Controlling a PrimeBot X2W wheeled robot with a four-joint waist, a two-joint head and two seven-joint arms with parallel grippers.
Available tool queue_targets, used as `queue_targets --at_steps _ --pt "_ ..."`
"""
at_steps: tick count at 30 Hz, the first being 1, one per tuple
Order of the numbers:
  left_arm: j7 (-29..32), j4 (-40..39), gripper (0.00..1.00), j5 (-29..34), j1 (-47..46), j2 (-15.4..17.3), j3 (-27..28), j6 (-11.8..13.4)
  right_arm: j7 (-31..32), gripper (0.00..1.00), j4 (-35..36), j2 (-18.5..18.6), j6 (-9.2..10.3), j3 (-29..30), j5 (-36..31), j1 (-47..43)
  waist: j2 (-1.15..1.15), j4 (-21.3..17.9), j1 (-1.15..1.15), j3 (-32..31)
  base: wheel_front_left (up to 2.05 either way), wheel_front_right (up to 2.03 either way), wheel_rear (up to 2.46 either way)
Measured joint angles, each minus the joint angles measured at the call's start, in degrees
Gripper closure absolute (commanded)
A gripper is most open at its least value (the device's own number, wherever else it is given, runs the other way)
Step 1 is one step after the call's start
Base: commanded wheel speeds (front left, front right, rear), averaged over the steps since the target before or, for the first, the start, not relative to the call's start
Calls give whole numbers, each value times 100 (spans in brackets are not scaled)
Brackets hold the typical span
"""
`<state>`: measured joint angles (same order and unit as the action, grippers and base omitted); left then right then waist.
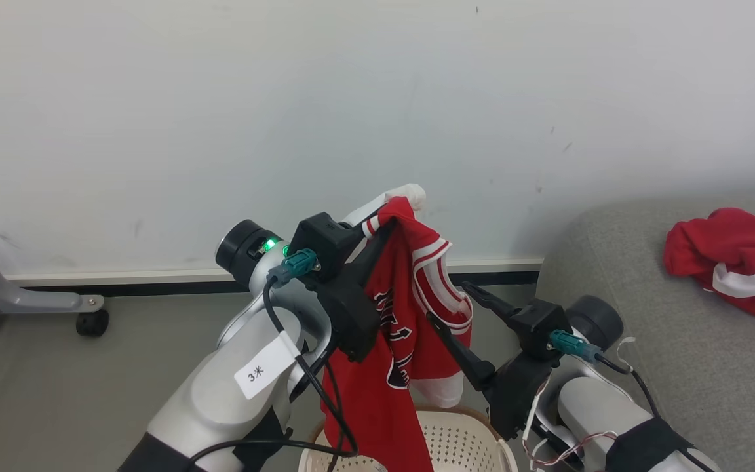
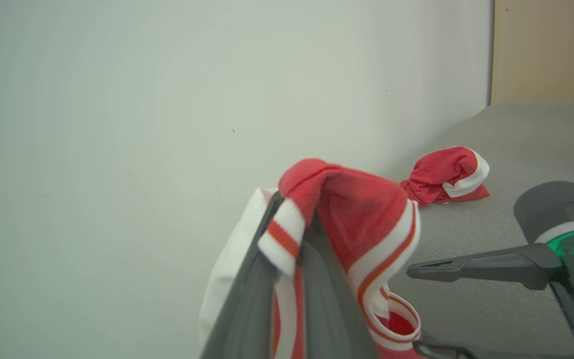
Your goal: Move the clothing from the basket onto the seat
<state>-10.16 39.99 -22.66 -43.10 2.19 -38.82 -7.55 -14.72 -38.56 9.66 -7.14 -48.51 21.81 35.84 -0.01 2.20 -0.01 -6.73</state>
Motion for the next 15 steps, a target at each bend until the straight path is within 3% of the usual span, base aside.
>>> queue_targets --at_steps 6,15 --pt "130 -254 100 -149 35 2 -127 0 1 0 -97 74 0 -69 138 -36 1 132 1 -41 0 0 0" --pt "305 -660 100 -230 34 4 -380 0 1 0 -470 -122 0 -320 346 201 1 422 1 -40 0 0 0"
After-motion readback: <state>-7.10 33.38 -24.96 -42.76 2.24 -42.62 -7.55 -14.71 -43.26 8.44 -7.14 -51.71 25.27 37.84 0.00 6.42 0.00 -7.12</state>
